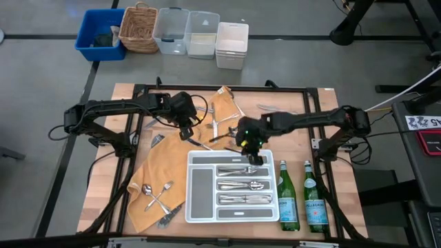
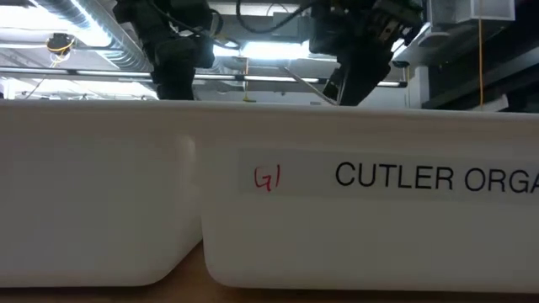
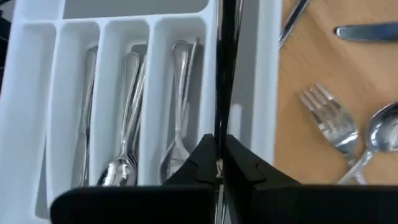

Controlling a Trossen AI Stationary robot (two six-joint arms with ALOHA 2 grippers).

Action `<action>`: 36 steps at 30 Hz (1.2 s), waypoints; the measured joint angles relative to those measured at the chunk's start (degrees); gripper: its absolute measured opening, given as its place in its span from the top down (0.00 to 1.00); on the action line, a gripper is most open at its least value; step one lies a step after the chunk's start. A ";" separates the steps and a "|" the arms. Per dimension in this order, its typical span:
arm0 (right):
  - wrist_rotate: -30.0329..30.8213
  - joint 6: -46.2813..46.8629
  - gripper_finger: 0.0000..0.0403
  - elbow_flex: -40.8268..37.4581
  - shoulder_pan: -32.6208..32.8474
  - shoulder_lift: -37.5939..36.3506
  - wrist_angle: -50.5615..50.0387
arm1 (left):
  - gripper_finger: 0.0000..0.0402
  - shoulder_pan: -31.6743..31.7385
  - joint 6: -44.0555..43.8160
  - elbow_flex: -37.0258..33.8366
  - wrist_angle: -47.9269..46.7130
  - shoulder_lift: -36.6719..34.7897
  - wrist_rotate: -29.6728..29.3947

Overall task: Sort silverware
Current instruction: Put the silver fork into the white silverware tray

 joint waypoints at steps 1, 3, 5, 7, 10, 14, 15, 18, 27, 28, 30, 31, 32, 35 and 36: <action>0.57 1.59 0.97 0.00 0.94 0.00 0.02 | 0.95 0.00 0.00 0.01 0.00 0.00 0.00; 1.35 4.52 0.97 0.00 2.41 0.00 0.12 | 0.95 -0.11 0.00 0.01 0.00 0.00 0.01; 2.34 6.78 0.97 0.00 3.81 0.00 0.25 | 0.95 -0.11 0.00 0.01 0.00 0.00 -0.01; 3.58 8.49 0.97 0.00 5.00 0.00 0.27 | 0.95 -0.11 0.00 0.01 0.00 0.00 -0.01; 5.17 9.71 0.97 0.00 6.55 0.64 0.50 | 0.95 -0.11 0.00 -0.01 0.02 0.00 0.01; 5.72 9.65 0.97 0.09 7.64 2.88 1.34 | 0.95 -0.13 0.02 -0.02 -0.09 0.00 0.01; 5.47 9.63 0.97 0.09 7.66 3.78 0.77 | 0.95 -0.13 0.04 -0.02 -0.17 0.00 0.02; 4.34 9.61 0.97 0.09 7.44 6.53 0.79 | 0.95 -0.13 1.54 -0.02 -0.46 -0.02 0.00; -1.76 9.20 0.96 0.04 7.48 11.94 2.36 | 0.95 -0.04 2.75 -0.04 -0.09 -0.02 0.01; -1.78 9.27 0.95 0.04 7.48 12.08 2.51 | 0.95 -0.04 2.75 -0.04 0.07 -0.02 -0.01; -1.02 10.15 0.93 0.03 7.46 12.13 2.38 | 0.95 -0.04 2.83 -0.04 0.01 -0.02 -0.01; -0.17 10.72 0.91 0.02 7.46 12.11 2.71 | 0.95 -0.04 3.19 -0.04 -0.05 -0.02 -0.01; 0.34 11.03 0.89 0.02 7.44 12.11 2.97 | 0.95 -0.04 3.88 -0.04 -0.04 -0.02 -0.01; 0.68 12.13 0.84 0.04 7.42 12.11 3.03 | 0.95 -0.04 7.75 -0.04 0.19 -0.02 -0.51; 0.70 12.61 0.82 0.04 7.42 12.11 3.24 | 0.95 -0.04 9.29 -0.04 0.22 -0.02 -0.99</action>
